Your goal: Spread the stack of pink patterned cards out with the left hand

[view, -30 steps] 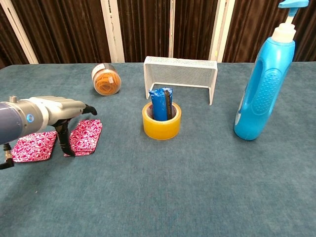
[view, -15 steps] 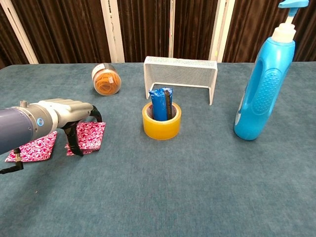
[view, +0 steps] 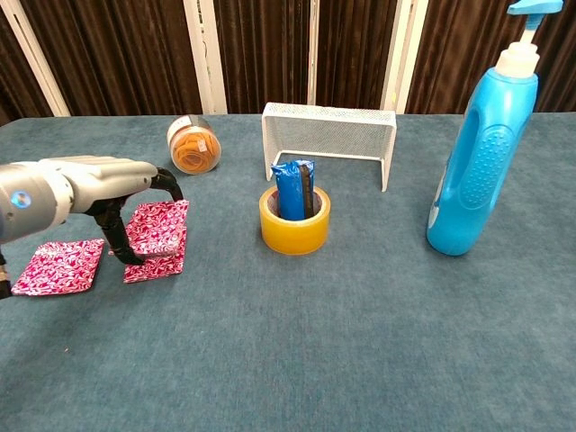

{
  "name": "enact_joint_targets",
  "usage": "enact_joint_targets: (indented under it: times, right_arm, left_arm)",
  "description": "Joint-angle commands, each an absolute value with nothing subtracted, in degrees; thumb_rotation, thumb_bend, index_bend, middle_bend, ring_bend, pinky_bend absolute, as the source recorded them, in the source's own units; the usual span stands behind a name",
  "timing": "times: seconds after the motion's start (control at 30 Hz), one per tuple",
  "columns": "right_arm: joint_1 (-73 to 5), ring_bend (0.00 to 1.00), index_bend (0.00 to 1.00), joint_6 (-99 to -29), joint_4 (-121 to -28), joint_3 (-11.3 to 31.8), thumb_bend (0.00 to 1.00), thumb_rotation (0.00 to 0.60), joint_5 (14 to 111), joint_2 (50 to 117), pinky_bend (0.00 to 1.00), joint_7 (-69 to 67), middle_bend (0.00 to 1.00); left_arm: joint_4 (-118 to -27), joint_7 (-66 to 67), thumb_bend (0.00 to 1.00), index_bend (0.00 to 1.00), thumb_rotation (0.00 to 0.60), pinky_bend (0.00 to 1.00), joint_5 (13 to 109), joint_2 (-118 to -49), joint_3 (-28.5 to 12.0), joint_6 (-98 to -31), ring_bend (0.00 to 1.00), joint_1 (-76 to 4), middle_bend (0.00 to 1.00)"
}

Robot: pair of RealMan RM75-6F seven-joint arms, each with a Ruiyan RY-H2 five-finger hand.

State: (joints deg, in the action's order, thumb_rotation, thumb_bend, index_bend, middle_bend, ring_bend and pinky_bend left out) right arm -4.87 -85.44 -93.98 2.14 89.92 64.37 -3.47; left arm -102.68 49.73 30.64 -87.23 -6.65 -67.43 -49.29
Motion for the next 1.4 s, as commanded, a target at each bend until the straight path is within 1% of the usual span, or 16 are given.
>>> enact_joint_targets:
  times: [0.03,0.3,0.5,0.63,0.7,0.8,0.9,0.97,1.1,1.4]
  right_arm:
    - [-4.86,0.00,0.00,-85.53,-93.95,2.12,0.36,0.600,90.04,64.45,0.09,-3.29,0.00]
    - [-4.85,0.00,0.00,-85.59,-93.90,2.33,0.36,0.600,89.74,64.45,0.09,-3.42,0.00]
    - [-4.77,0.00,0.00,-85.84,-93.61,2.35,0.36,0.600,89.84,64.52,0.09,-3.47,0.00]
    - [-4.77,0.00,0.00,-85.86,-93.63,2.40,0.36,0.600,89.80,64.53,0.09,-3.54,0.00]
    - [-4.79,0.00,0.00,-85.83,-93.62,2.42,0.36,0.600,89.77,64.51,0.09,-3.57,0.00]
    - [-4.82,0.00,0.00,-85.81,-93.63,2.44,0.36,0.600,89.79,64.50,0.09,-3.65,0.00]
    - [-4.81,0.00,0.00,-85.81,-93.65,2.41,0.36,0.600,89.84,64.43,0.09,-3.77,0.00]
    - [-4.78,0.00,0.00,-85.87,-93.62,2.38,0.36,0.600,89.88,64.46,0.09,-3.81,0.00]
    - [-4.78,0.00,0.00,-85.89,-93.60,2.38,0.36,0.600,89.92,64.46,0.09,-3.90,0.00]
    - [-4.75,0.00,0.00,-86.00,-93.57,2.34,0.36,0.600,90.07,64.44,0.09,-3.96,0.00]
  left_arm:
    - [-105.52,49.19,0.42,0.55,0.600,0.00,32.88,-85.93,-5.20,-67.19,0.00,-48.78,0.00]
    - [-106.96,50.70,0.42,0.53,0.600,0.00,35.25,-88.28,-2.34,-64.79,0.00,-49.95,0.00]
    - [-103.48,51.99,0.42,0.49,0.600,0.00,38.64,-90.90,-1.23,-61.93,0.00,-51.92,0.00]
    - [-100.89,52.26,0.41,0.44,0.600,0.00,38.99,-92.63,-1.58,-60.31,0.00,-53.22,0.00]
    - [-100.02,52.65,0.39,0.39,0.600,0.00,38.37,-93.35,-1.86,-59.86,0.00,-53.88,0.00]
    - [-99.27,54.08,0.33,0.28,0.600,0.00,36.43,-93.97,-1.92,-59.24,0.00,-55.02,0.00]
    - [-98.65,55.83,0.26,0.07,0.600,0.00,33.60,-94.66,-2.19,-58.95,0.00,-56.34,0.00]
    - [-98.31,56.78,0.24,0.00,0.600,0.00,32.05,-95.17,-2.44,-58.86,0.00,-57.23,0.00]
    - [-98.12,56.82,0.21,0.00,0.600,0.00,31.39,-96.17,-3.05,-59.06,0.00,-58.16,0.00]
    - [-98.97,56.47,0.21,0.00,0.600,0.00,32.17,-96.13,-2.46,-60.74,0.00,-58.52,0.00]
